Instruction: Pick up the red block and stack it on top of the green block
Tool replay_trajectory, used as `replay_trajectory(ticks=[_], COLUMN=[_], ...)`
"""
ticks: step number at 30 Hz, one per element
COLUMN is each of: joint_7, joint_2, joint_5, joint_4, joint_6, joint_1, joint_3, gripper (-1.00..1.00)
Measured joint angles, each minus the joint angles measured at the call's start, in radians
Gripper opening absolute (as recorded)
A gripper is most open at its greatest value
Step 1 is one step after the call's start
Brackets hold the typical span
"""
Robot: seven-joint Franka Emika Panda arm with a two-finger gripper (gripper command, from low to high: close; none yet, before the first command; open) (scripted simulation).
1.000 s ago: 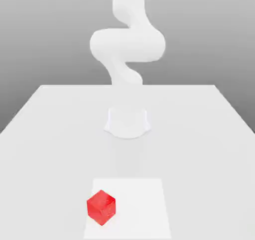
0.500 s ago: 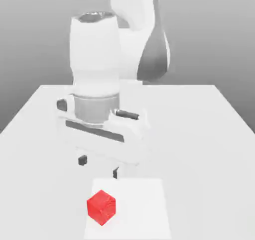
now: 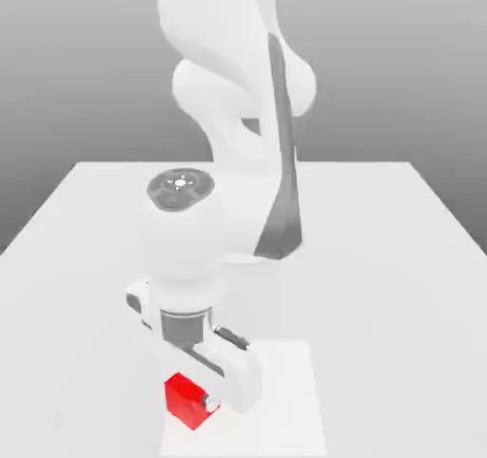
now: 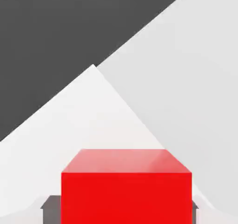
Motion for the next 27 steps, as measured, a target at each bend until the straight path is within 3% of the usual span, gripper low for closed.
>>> replay_trajectory(ticks=[5, 20, 23, 24, 27], joint_7=[-0.01, -0.509, -0.554, -0.551, -0.551], joint_2=[-0.148, 0.084, 0.213, 0.242, 0.242], joint_5=[-0.012, -0.22, -0.297, -0.314, -0.314], joint_4=[-0.01, 0.446, 0.53, 0.539, 0.539], joint_6=[-0.139, -0.401, -0.366, -0.348, -0.348], joint_1=[0.009, 0.312, 0.391, 0.404, 0.404], joint_3=[0.008, 0.362, 0.367, 0.359, 0.359], gripper=[-1.0, -1.0, -1.0, 1.0, 1.0])
